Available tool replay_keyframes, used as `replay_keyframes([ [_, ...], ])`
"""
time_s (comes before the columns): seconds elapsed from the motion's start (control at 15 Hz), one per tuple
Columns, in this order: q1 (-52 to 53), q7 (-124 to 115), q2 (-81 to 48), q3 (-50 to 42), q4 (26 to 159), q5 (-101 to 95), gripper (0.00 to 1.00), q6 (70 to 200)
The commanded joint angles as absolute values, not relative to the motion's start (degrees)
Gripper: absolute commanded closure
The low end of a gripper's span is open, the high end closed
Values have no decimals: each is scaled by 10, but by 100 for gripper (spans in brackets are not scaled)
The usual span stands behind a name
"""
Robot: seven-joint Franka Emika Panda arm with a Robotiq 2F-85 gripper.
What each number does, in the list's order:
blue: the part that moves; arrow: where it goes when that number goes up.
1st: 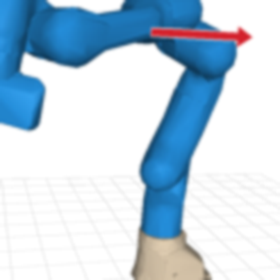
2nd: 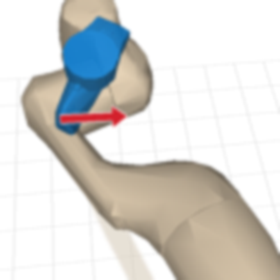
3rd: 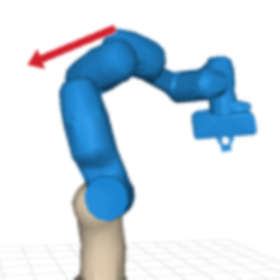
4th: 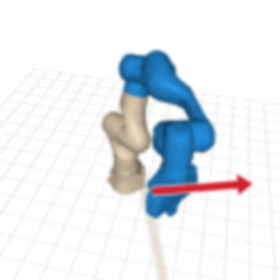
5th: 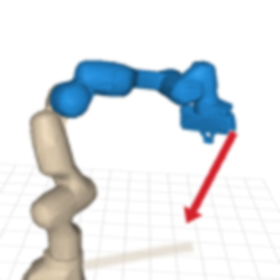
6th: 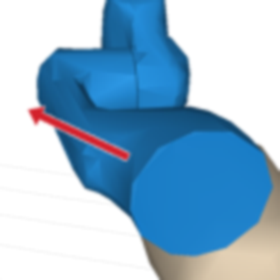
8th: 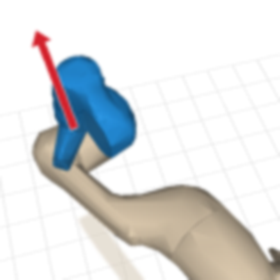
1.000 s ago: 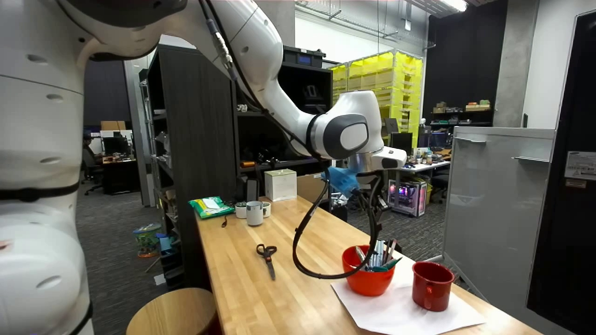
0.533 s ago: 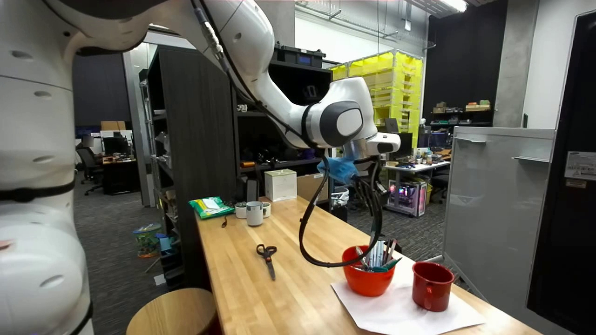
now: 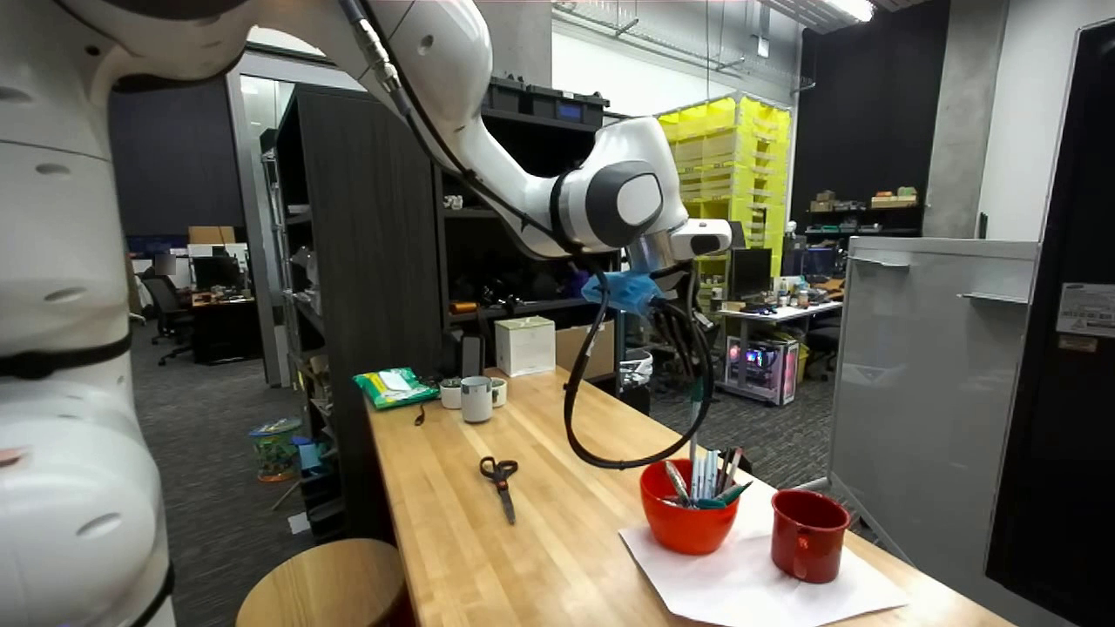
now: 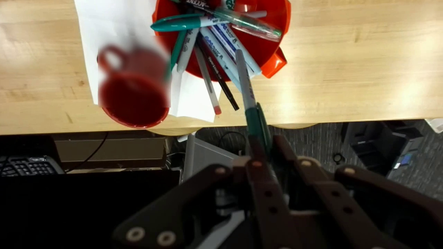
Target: Remove one pen from the orange cup and put it on the table
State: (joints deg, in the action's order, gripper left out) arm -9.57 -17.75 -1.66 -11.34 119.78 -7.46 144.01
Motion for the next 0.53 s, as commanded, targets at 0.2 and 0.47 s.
replay_keyframes([
  [0.2, -87, -174, 1, -93, 1199, -82, 97, 1430],
  [0.47, -78, -169, 2, -79, 1200, -85, 97, 1427],
])
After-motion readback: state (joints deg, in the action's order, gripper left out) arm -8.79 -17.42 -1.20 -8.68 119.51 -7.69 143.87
